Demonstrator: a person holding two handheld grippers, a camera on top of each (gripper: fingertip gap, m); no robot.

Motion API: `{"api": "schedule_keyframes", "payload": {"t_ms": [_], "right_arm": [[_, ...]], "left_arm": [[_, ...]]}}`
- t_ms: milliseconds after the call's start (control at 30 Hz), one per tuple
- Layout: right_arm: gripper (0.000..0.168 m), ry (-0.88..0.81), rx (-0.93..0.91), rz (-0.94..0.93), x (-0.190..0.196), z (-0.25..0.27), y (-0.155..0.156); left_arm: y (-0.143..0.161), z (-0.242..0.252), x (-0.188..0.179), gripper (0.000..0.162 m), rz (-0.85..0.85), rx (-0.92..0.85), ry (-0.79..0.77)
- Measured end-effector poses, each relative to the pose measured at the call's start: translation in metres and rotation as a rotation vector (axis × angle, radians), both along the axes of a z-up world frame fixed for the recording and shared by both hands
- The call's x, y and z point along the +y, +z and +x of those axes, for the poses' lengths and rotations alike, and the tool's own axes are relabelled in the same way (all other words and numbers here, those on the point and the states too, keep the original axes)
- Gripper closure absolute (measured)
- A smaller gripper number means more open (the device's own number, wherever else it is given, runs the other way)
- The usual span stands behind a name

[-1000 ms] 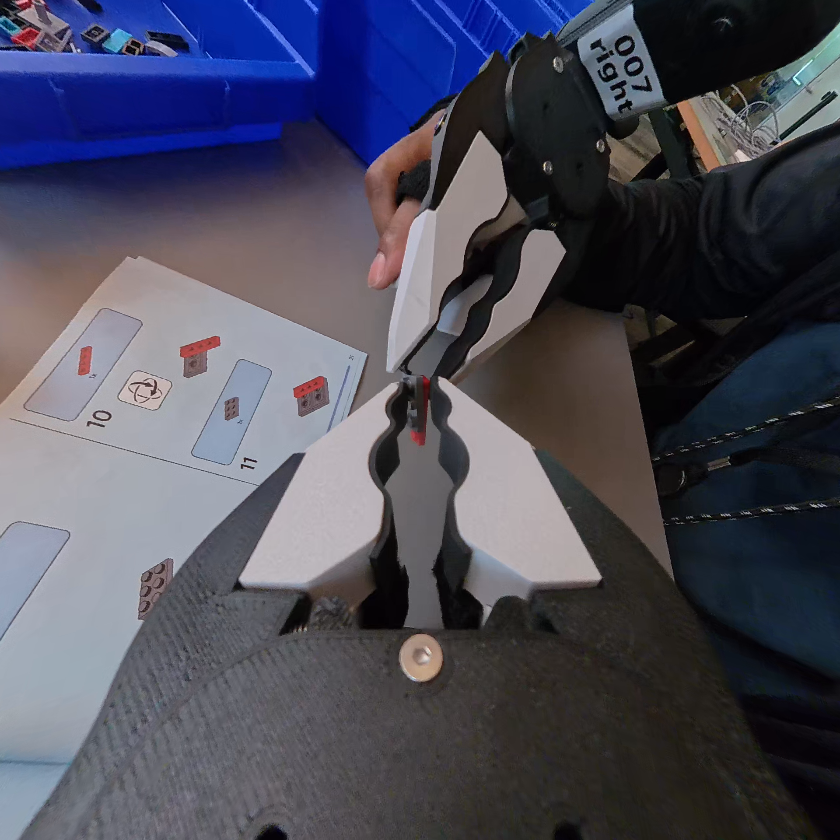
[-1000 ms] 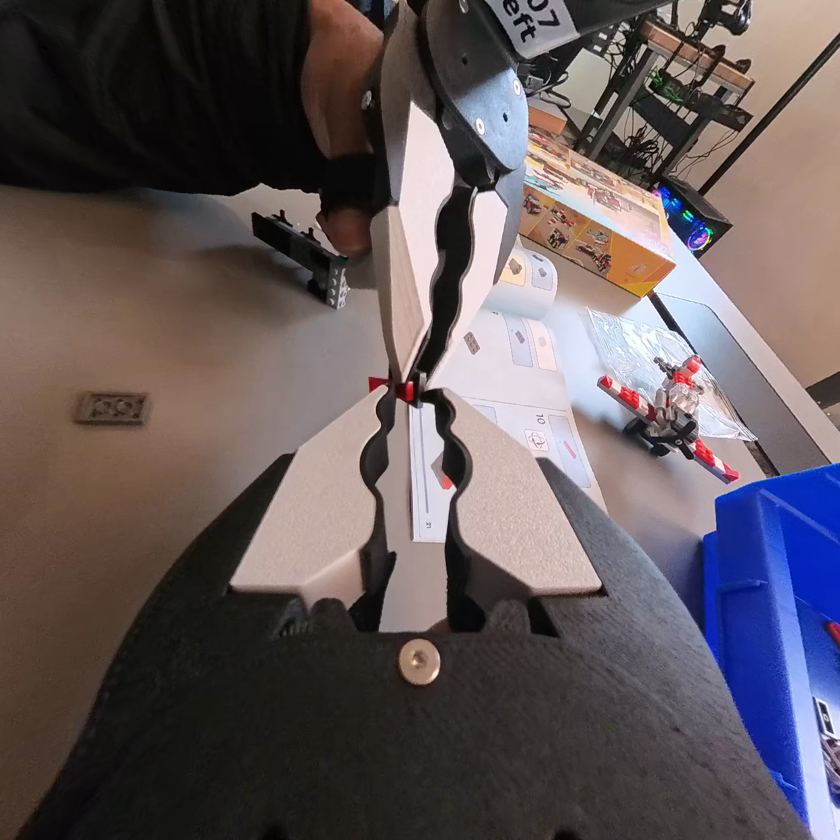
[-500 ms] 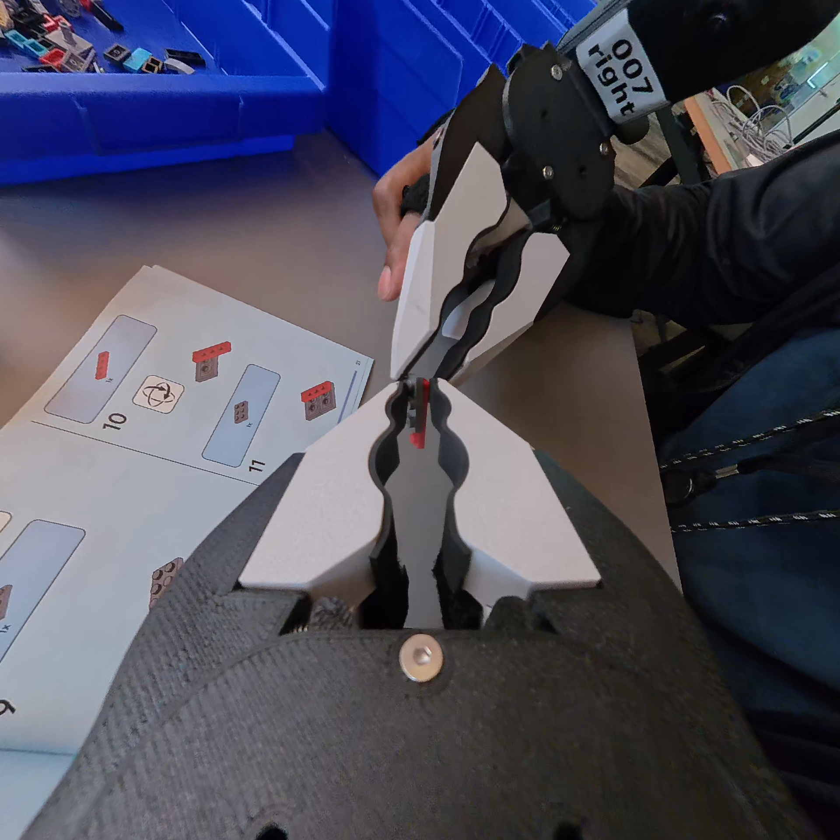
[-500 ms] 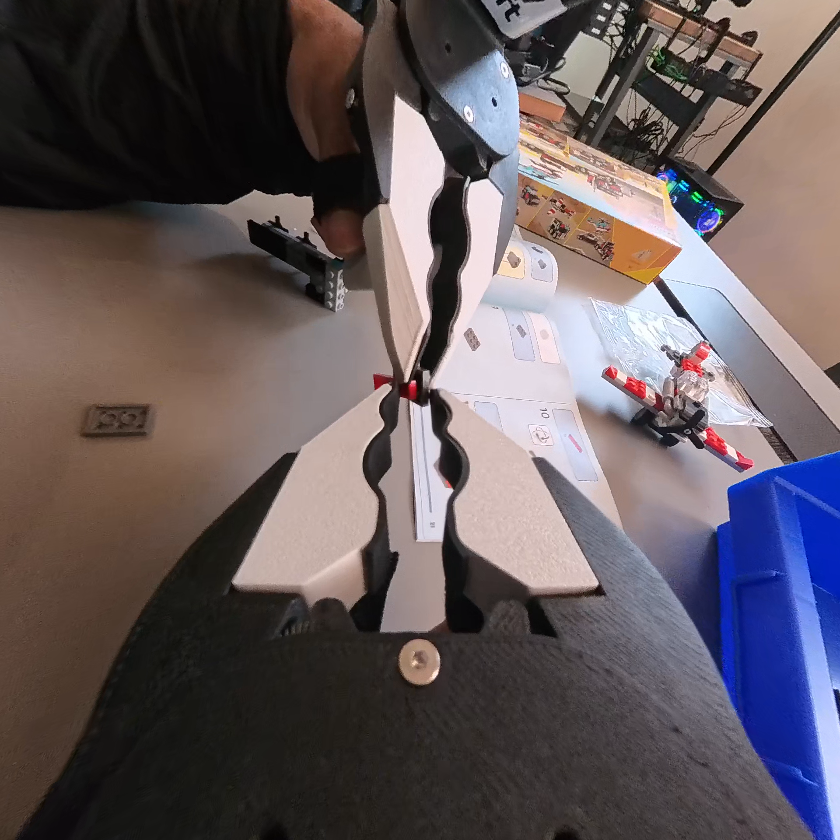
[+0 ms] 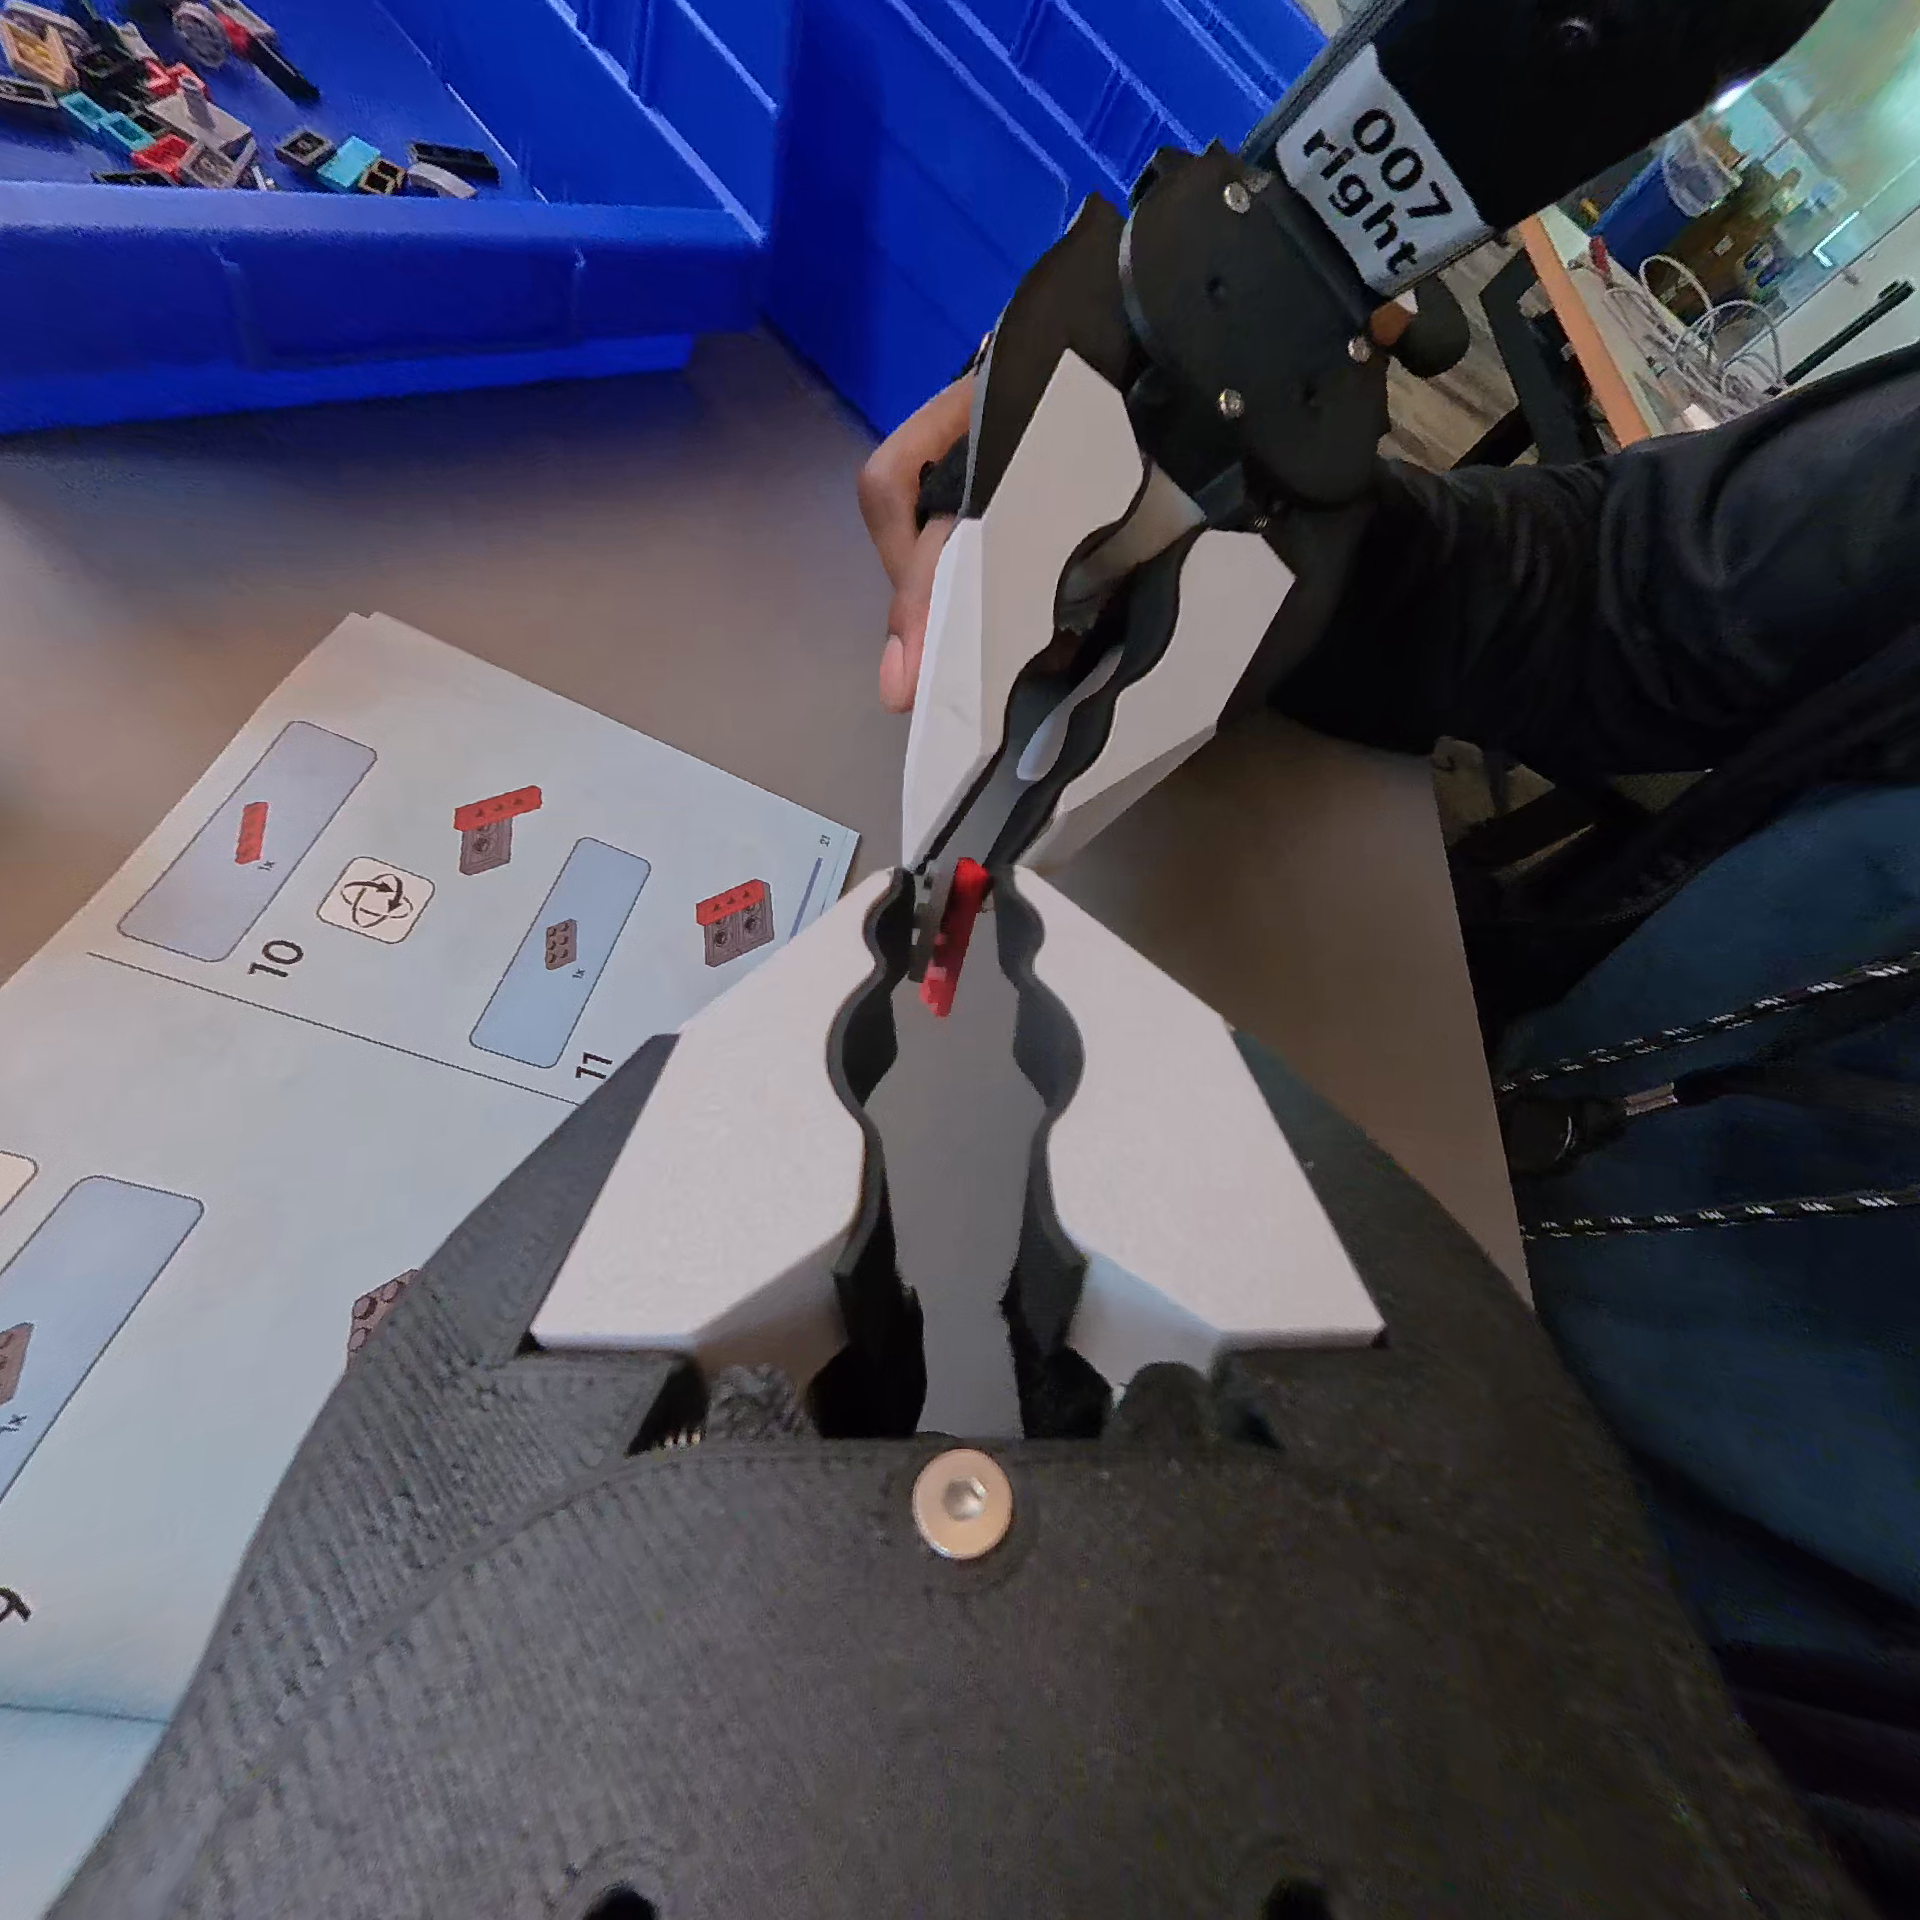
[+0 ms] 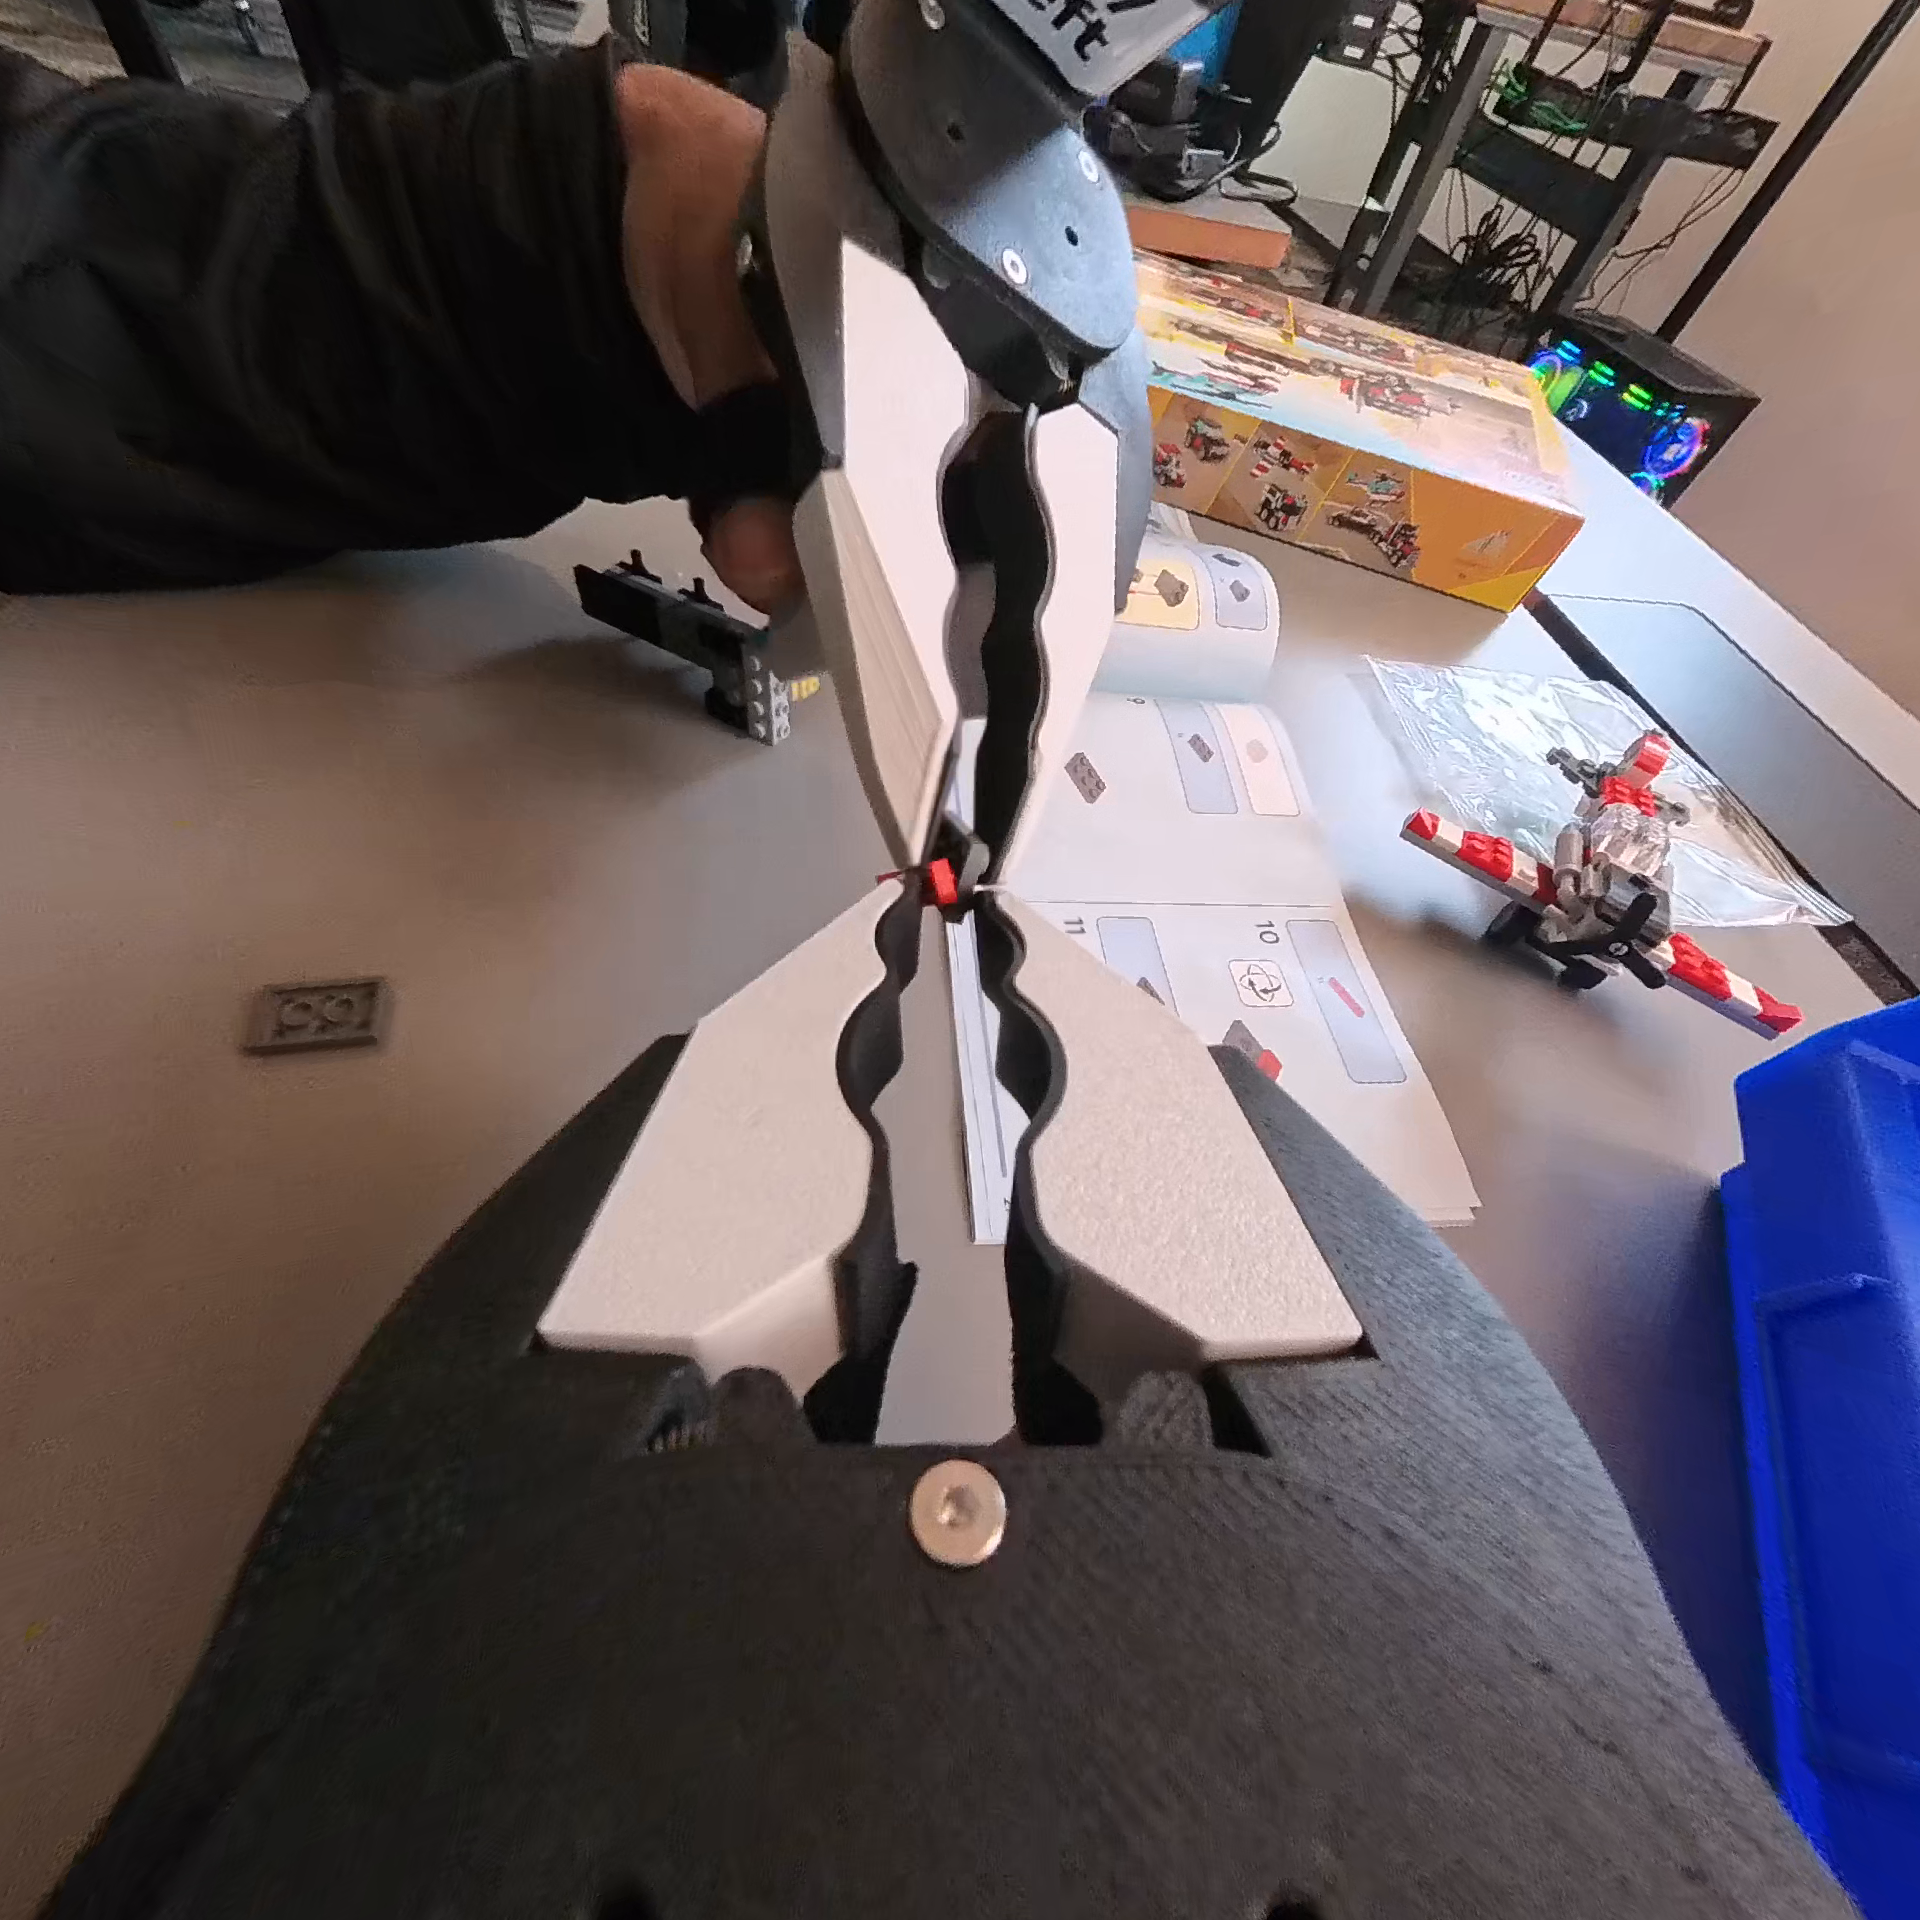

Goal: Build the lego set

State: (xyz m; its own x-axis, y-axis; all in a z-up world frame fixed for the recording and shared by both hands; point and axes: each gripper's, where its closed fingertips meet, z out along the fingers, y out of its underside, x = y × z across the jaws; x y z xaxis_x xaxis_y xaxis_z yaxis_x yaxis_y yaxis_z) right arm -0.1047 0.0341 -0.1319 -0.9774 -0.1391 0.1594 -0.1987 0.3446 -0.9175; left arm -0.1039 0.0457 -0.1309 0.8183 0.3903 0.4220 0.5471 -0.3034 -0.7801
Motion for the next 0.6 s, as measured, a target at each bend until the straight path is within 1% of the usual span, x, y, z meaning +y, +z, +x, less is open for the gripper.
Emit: {"api": "schedule_keyframes", "payload": {"t_ms": [33, 167, 267, 467, 600], "right_arm": [[0.158, 0.000, -0.008, -0.004, 0.000, 0.000, 0.001], [0.158, 0.002, -0.043, -0.031, 0.001, -0.001, 0.005], [0.159, -0.004, -0.073, -0.059, 0.003, -0.004, 0.010], [0.159, -0.004, -0.156, -0.150, 0.008, -0.008, 0.027], [0.159, 0.005, -0.237, -0.232, 0.011, -0.011, 0.042]], "left_arm": [[0.001, 0.000, 0.000, 0.146, 0.008, -0.002, -0.001], [0.004, 0.001, 0.000, 0.145, 0.034, -0.009, -0.002], [0.007, -0.001, -0.002, 0.141, 0.055, -0.015, 0.010], [0.015, -0.007, -0.007, 0.137, 0.135, -0.046, 0.048], [0.027, -0.011, -0.005, 0.136, 0.243, -0.089, 0.070]]}}
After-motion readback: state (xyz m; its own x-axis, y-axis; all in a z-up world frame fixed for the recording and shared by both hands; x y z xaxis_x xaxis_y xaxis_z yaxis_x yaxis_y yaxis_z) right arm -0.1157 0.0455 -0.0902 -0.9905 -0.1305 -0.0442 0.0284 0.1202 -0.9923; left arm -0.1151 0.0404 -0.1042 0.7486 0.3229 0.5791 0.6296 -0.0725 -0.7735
